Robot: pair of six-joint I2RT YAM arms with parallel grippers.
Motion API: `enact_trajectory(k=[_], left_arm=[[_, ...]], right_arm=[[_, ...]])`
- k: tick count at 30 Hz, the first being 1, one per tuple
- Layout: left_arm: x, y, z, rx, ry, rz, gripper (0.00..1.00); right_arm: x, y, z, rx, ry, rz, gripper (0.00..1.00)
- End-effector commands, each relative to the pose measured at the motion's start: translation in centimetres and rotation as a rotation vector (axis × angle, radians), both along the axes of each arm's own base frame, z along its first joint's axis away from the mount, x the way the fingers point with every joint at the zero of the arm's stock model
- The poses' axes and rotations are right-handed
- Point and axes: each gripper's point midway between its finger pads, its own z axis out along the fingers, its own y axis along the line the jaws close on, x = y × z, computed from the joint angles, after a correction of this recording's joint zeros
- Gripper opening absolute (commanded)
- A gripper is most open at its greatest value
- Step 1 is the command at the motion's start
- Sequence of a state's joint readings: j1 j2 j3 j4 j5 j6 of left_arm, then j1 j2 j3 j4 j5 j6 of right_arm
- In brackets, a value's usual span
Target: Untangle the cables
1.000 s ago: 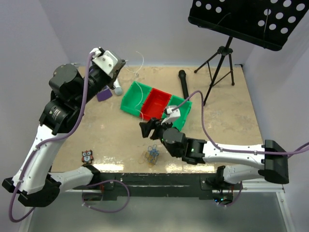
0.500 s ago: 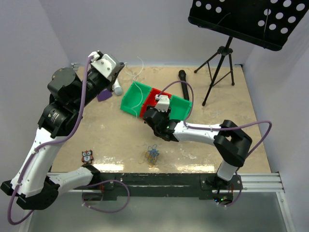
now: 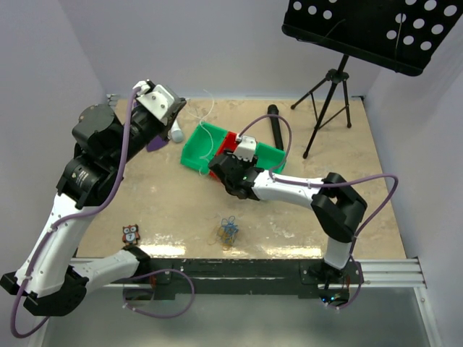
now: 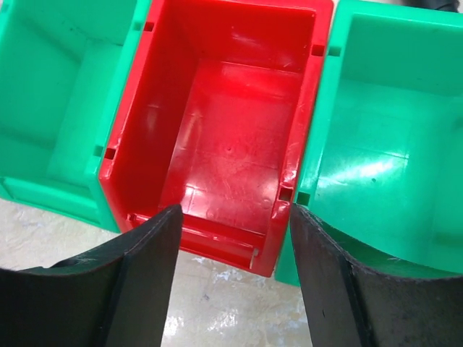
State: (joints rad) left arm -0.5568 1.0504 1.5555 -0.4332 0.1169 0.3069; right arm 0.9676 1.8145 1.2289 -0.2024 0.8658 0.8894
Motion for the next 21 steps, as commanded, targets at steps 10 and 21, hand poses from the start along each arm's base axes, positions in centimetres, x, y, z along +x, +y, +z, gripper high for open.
enact_trajectory(k=[10, 21], left_arm=[[-0.3, 0.4, 1.0, -0.041, -0.021, 0.012, 0.00], [0.0, 0.4, 0.5, -0.040, -0.008, 0.022, 0.00]], right_arm=[[0.5, -3.6, 0.8, -0.035, -0.010, -0.153, 0.78], [2.7, -3.3, -2.6, -0.079, -0.005, -0.148, 0.59]])
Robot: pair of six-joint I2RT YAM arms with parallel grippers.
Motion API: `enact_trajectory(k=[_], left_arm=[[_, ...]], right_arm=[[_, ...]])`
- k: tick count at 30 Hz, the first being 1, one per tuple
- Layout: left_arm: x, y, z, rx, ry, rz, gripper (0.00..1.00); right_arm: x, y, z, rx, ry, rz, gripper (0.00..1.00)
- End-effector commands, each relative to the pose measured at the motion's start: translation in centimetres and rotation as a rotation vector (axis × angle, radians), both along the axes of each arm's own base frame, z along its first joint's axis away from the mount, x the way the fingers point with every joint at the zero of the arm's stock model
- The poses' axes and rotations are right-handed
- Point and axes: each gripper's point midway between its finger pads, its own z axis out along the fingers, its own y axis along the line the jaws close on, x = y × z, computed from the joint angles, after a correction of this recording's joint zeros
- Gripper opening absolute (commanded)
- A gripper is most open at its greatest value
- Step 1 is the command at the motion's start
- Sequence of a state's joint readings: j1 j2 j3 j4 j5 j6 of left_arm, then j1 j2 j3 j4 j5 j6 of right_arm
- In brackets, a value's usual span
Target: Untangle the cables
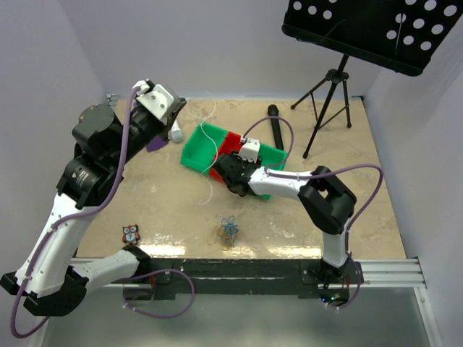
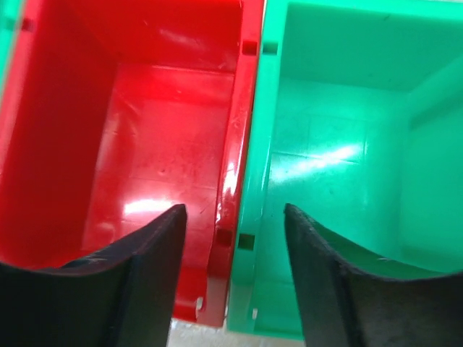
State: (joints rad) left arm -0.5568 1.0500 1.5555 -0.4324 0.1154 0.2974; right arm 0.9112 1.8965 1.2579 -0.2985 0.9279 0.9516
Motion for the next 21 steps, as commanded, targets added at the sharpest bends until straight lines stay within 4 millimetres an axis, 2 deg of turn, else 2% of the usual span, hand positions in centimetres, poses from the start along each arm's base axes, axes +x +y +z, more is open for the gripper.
enact_trajectory(k=[1, 5, 9, 15, 21], left_arm=[[0.1, 0.4, 0.3, -0.029, -0.009, 0.022, 0.00], [0.3, 0.2, -0.7, -0.017, 0.010, 0.022, 0.00], [0.5, 0.0, -1.6, -0.008, 0.026, 0.014, 0.00], [0.5, -0.7, -2.5, -0.014, 0.065, -0.011, 0.00], [0.4, -1.3, -5.3, -0.004, 0.135, -0.040, 0.00]], right_arm=[[1.2, 0.2, 0.1, 0.021, -0.053, -0.012, 0.56], [-0.1, -0.8, -0.5, 0.066, -0.066, 0.010, 0.38], [-1.7, -1.9, -1.6, 0.069, -0.053, 0.060, 0.26], [-4.2, -2.4, -2.5, 0.054, -0.032, 0.130, 0.25], [-5.9, -1.6, -2.4, 0.079, -0.025, 0.174, 0.25]])
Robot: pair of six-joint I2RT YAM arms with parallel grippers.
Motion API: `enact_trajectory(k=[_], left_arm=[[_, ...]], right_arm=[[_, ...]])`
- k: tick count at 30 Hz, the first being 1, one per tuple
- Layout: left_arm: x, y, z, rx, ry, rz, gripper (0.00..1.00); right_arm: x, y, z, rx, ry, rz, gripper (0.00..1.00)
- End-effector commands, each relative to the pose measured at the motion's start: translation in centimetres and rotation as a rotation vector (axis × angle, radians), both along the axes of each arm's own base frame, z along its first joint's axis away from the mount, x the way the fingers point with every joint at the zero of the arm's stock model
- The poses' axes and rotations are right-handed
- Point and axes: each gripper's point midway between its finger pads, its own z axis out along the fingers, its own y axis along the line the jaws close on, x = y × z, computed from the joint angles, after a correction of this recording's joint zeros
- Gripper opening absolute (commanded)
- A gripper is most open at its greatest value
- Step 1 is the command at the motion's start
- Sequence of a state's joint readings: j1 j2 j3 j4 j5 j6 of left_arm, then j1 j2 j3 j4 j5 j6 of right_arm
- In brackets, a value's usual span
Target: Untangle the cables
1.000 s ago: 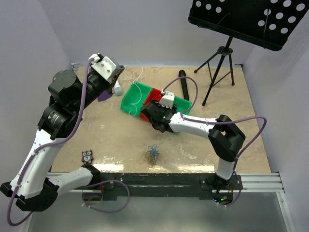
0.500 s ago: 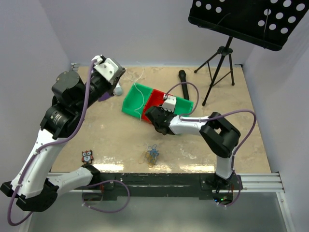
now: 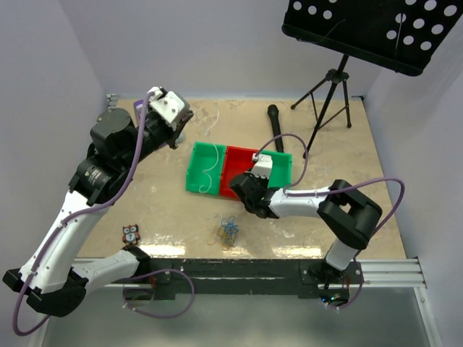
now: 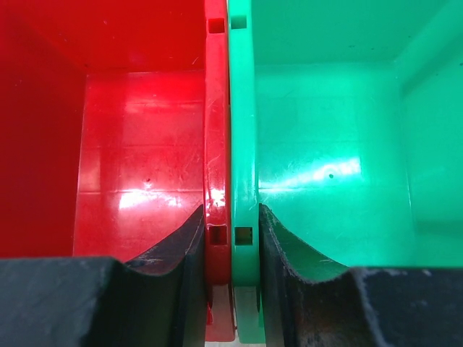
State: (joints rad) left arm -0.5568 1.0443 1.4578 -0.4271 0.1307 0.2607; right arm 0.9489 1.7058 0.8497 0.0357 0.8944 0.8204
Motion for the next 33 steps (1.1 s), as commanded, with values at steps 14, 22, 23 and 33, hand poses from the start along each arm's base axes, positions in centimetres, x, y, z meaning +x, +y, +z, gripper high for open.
enact_trajectory(k=[14, 22, 23, 33], left_arm=[[0.7, 0.2, -2.8, 0.029, 0.016, 0.023, 0.00], [0.9, 0.3, -6.2, 0.080, 0.054, 0.027, 0.00], [1.1, 0.4, -7.6, 0.103, 0.069, 0.035, 0.00], [2.2, 1.9, -15.7, 0.252, 0.132, 0.105, 0.00]], right_arm=[[-2.2, 1.6, 1.8, 0.120, -0.025, 0.127, 0.26], [-2.6, 2.0, 2.1, 0.140, -0.027, 0.147, 0.26], [-2.5, 2.0, 2.3, 0.142, -0.030, 0.148, 0.27], [-2.7, 2.5, 3.1, 0.177, -0.038, 0.158, 0.28]])
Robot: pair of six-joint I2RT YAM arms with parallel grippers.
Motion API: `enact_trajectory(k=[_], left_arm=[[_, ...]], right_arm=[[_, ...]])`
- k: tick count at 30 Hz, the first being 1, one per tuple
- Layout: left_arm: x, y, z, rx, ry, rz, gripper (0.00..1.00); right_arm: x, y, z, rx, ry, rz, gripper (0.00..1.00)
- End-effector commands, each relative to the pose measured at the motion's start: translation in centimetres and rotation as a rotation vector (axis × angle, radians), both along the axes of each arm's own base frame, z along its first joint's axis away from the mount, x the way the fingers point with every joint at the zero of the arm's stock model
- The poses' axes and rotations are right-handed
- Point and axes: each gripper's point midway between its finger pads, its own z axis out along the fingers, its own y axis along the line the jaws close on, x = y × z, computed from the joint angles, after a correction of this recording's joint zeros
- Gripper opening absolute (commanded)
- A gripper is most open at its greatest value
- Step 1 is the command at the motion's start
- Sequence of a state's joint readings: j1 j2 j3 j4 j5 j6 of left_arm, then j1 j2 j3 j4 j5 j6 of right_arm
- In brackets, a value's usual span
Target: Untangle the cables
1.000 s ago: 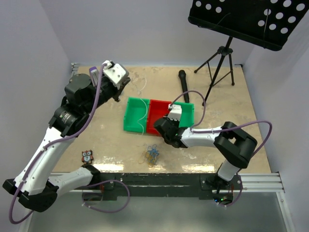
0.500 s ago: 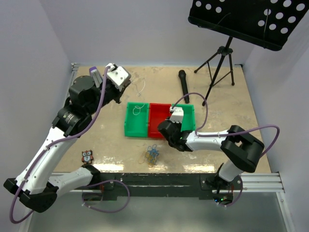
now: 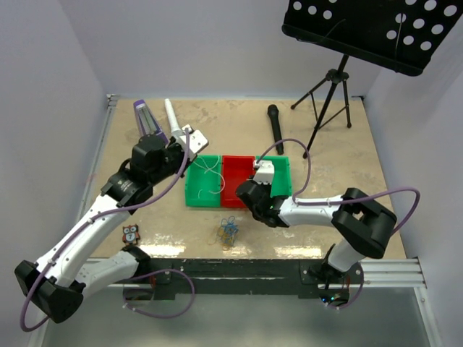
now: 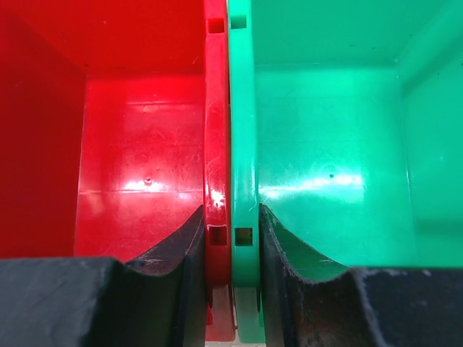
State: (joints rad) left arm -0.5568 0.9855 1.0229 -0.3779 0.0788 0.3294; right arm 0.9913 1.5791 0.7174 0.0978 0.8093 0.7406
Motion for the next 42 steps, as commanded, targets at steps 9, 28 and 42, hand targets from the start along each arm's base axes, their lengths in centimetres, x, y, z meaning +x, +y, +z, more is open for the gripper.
enact_trajectory(k=[9, 28, 42], left_arm=[[4.2, 4.8, 3.4, 0.121, -0.296, 0.264, 0.00], [0.1, 1.5, -10.0, 0.387, 0.020, -0.156, 0.00], [1.1, 4.2, -10.7, 0.452, -0.006, -0.005, 0.00]], right_arm=[[-0.1, 2.1, 2.9, 0.183, -0.043, 0.019, 0.29], [0.8, 3.1, 3.0, 0.160, -0.031, -0.001, 0.31], [0.7, 3.0, 2.4, 0.140, -0.019, -0.005, 0.32]])
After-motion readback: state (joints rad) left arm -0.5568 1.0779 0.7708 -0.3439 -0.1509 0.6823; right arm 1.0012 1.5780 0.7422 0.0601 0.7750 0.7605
